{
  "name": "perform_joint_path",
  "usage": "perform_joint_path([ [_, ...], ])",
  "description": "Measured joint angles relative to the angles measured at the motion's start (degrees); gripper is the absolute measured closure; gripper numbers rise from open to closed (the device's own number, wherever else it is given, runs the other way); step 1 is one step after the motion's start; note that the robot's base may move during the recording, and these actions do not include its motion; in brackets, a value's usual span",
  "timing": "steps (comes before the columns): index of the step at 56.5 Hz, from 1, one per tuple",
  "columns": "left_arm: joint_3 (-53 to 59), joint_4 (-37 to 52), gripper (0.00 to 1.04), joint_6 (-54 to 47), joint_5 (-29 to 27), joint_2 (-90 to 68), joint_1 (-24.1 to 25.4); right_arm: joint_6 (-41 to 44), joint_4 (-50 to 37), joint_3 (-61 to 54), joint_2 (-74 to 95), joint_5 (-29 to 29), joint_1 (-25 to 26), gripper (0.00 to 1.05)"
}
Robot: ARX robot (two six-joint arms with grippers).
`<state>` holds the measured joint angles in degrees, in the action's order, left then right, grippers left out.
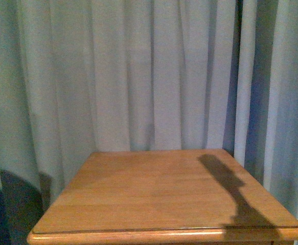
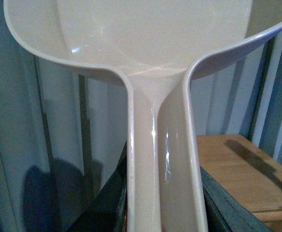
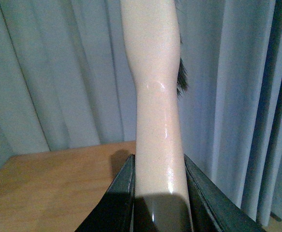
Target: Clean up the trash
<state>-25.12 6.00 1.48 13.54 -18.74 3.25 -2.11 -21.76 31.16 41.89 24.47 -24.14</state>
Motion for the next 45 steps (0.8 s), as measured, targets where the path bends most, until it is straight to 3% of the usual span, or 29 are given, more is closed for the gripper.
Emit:
perform_joint_path([
  [45,0.2,0.0,0.78,0.2,0.0,0.2,0.1,0.2,-0.2,-0.3,-0.2,0.3,0.1,0.82],
])
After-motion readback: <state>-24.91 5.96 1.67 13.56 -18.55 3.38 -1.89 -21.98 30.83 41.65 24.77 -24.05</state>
